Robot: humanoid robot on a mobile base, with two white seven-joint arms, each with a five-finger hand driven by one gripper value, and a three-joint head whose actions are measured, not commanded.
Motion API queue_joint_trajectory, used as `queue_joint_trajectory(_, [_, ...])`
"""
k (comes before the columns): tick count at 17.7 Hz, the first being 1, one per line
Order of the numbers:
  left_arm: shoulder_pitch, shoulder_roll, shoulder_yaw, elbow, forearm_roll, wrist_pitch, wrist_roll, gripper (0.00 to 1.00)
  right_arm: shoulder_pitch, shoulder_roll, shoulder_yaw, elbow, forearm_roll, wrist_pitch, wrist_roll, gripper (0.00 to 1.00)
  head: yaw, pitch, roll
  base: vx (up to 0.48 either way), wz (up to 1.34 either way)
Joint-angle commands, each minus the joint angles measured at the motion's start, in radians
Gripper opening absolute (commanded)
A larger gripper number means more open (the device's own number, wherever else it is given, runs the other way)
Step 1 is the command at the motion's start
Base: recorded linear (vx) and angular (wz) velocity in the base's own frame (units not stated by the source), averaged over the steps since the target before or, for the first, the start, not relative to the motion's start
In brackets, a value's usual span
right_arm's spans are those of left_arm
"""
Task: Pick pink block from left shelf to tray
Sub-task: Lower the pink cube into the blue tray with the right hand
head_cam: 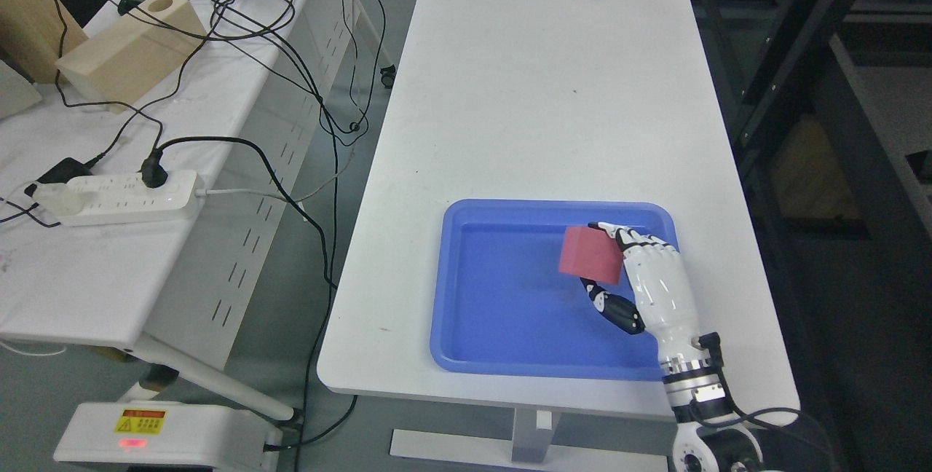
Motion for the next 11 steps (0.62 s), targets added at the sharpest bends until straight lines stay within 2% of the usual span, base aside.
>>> queue_joint_trajectory(1, [0.020, 0.017, 0.000, -0.017, 0.000, 0.000, 0.000, 1.00, 0.033, -0.007, -0.047, 0.000, -0.004, 0.008, 0.094, 0.15, 0.0000, 0.000, 0.000, 0.055, 0.00])
queue_joint_trajectory(4, [0.020, 0.017, 0.000, -0.017, 0.000, 0.000, 0.000, 1.00, 0.042, -0.009, -0.070, 0.000, -0.005, 0.003, 0.094, 0.16, 0.0000, 0.000, 0.000, 0.025, 0.00])
queue_joint_trajectory(5, [0.020, 0.017, 0.000, -0.017, 0.000, 0.000, 0.000, 1.00, 0.045, -0.007, -0.078, 0.000, -0.007, 0.002, 0.088, 0.21, 0.0000, 0.000, 0.000, 0.015, 0.00])
queue_joint_trajectory(6, [0.020, 0.017, 0.000, -0.017, 0.000, 0.000, 0.000, 1.00, 0.045, -0.006, -0.098, 0.000, -0.034, -0.001, 0.076, 0.31, 0.0000, 0.000, 0.000, 0.000, 0.00])
queue_joint_trajectory(8, [0.020, 0.017, 0.000, -0.017, 0.000, 0.000, 0.000, 1.00, 0.045, -0.007, -0.124, -0.001, -0.138, -0.006, 0.053, 0.47, 0.0000, 0.000, 0.000, 0.000, 0.00])
queue_joint_trajectory(11, [0.020, 0.017, 0.000, -0.017, 0.000, 0.000, 0.000, 1.00, 0.049, -0.021, -0.165, -0.001, -0.253, -0.067, 0.048, 0.58, 0.0000, 0.000, 0.000, 0.000, 0.00])
